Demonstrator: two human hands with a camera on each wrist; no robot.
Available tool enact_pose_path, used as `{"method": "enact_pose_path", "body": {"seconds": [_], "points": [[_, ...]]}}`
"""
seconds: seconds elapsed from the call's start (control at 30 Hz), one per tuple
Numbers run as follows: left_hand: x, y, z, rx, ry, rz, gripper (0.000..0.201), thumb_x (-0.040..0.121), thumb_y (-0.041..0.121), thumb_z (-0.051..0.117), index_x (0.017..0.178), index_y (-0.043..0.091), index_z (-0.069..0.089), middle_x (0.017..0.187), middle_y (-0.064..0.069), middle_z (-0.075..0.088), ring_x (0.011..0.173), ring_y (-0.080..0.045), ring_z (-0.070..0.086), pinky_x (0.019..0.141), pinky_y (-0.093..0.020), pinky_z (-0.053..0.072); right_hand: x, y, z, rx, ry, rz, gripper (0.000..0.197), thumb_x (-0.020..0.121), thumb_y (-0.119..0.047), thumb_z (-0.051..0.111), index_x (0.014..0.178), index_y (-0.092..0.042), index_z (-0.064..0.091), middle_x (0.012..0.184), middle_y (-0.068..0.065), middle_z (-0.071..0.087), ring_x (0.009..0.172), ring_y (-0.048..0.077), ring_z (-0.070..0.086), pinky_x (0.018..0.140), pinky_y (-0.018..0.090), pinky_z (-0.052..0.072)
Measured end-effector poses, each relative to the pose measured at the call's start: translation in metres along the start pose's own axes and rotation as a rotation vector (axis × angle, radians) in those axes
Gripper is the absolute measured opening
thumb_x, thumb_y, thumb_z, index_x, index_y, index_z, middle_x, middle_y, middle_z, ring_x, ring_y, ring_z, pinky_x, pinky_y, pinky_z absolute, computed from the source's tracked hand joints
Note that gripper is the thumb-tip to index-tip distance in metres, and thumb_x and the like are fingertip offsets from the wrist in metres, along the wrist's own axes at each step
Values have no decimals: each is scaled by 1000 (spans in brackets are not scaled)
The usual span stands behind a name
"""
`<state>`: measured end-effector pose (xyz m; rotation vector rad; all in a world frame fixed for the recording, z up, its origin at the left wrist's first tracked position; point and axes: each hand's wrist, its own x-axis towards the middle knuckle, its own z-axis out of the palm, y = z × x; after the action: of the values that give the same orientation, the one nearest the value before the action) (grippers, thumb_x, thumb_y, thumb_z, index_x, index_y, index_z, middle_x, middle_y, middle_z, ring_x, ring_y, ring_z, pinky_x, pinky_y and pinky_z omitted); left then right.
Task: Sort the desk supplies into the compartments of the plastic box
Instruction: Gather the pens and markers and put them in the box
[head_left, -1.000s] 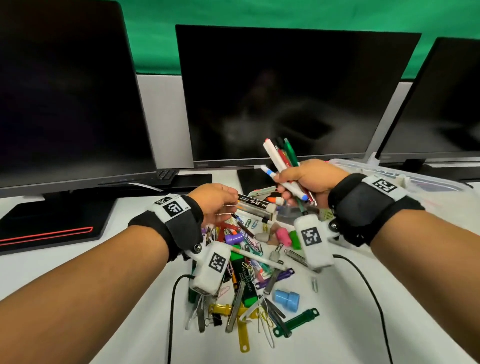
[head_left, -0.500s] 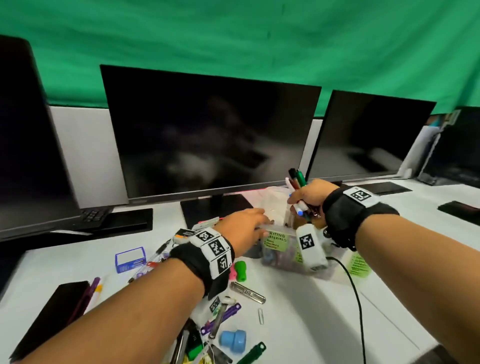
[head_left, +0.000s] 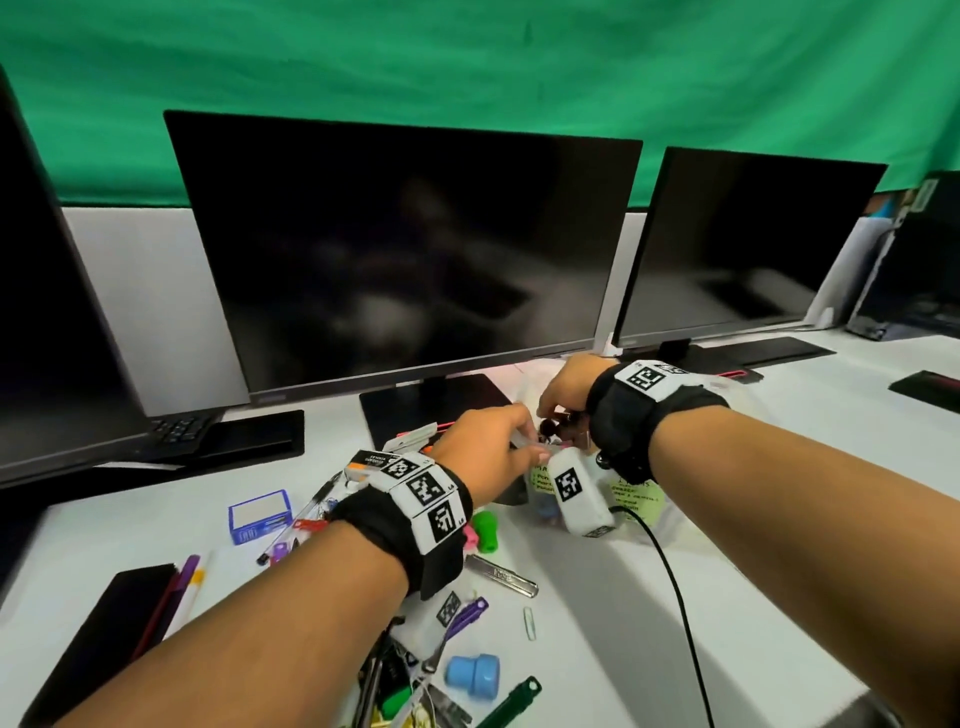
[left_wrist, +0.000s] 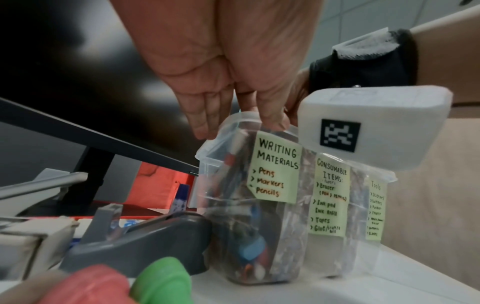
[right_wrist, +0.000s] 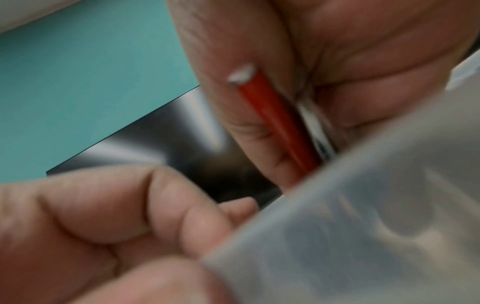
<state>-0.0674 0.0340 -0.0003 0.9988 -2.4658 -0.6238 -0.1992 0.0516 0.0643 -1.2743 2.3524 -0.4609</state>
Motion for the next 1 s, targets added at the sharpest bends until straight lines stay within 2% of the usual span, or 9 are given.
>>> {"method": "enact_pose_path", "body": {"seconds": [0.1, 0.2, 0.27, 0.4, 0.6, 0.7, 0.8, 0.87, 1.0], "points": [[-1, 1, 0, -26, 3, -6, 16, 84, 39, 65, 84, 28, 54, 105, -1, 66, 97, -21, 61, 87, -41, 51, -2, 2, 1, -113, 21, -37, 34, 88, -13, 61, 121, -5, 62, 113, 10, 65, 89, 23, 56, 73, 27, 46], [-1, 3, -1, -47, 19, -34, 21, 82, 39, 67, 92, 23, 57, 95, 1, 65, 89, -20, 61, 82, -41, 53, 6, 12, 3, 16, -21, -42, 34, 83, -6, 63, 116, 1, 62, 71, 3, 70, 71, 21, 60, 63, 22, 53], [-1, 2, -1, -59, 31, -39, 24, 81, 40, 68, 94, 23, 57, 97, 0, 66, 90, -20, 61, 81, -39, 53, 4, 18, 1, 12, -7, -89, 32, 81, -4, 63, 112, 2, 64, 73, 4, 64, 63, 15, 59, 53, 21, 52], [-3, 5, -1, -38, 19, -36, 25, 83, 37, 67, 99, 20, 58, 102, -3, 65, 88, -19, 58, 71, -29, 45, -10, 31, -3, -7, 19, -252, 21, 83, -5, 64, 102, -1, 71, 77, 6, 68, 70, 22, 65, 77, 34, 56], [-24, -14, -32, 16, -50, -1, 30, 88, 22, 63, 117, 16, 58, 123, -2, 63, 113, -18, 59, 96, -31, 48, -52, 28, 14, -146, 248, -508, 17, 84, -14, 66, 100, -17, 71, 92, 0, 69, 82, 19, 63, 75, 24, 43], [-50, -50, -58, 235, -202, -111, 32, 89, 27, 62, 119, 19, 58, 120, 0, 62, 107, -19, 61, 91, -29, 49, -57, 10, 43, -261, 198, -637, 21, 86, -19, 63, 105, -16, 70, 101, 2, 67, 92, 20, 61, 75, 21, 37], [-84, -87, -79, 393, -336, -299, 35, 89, 31, 62, 121, 19, 58, 121, 1, 62, 95, -15, 62, 81, -24, 47, -51, -7, 72, -387, 204, -723, 23, 83, -31, 64, 103, -20, 69, 104, 3, 67, 103, 26, 58, 87, 32, 47], [-103, -109, -90, 480, -350, -416, 36, 89, 33, 62, 122, 18, 58, 124, -1, 61, 106, -18, 59, 87, -25, 44, -48, -16, 88, -460, 216, -737, 25, 85, -29, 61, 109, -23, 66, 111, 4, 65, 110, 26, 53, 95, 36, 44], [-133, -134, -106, 614, -330, -638, 34, 87, 35, 62, 117, 18, 61, 120, -1, 63, 99, -19, 59, 84, -25, 42, -54, -29, 119, -544, -97, -765, 26, 87, -24, 61, 112, -17, 66, 115, 3, 65, 105, 20, 59, 88, 29, 46]]}}
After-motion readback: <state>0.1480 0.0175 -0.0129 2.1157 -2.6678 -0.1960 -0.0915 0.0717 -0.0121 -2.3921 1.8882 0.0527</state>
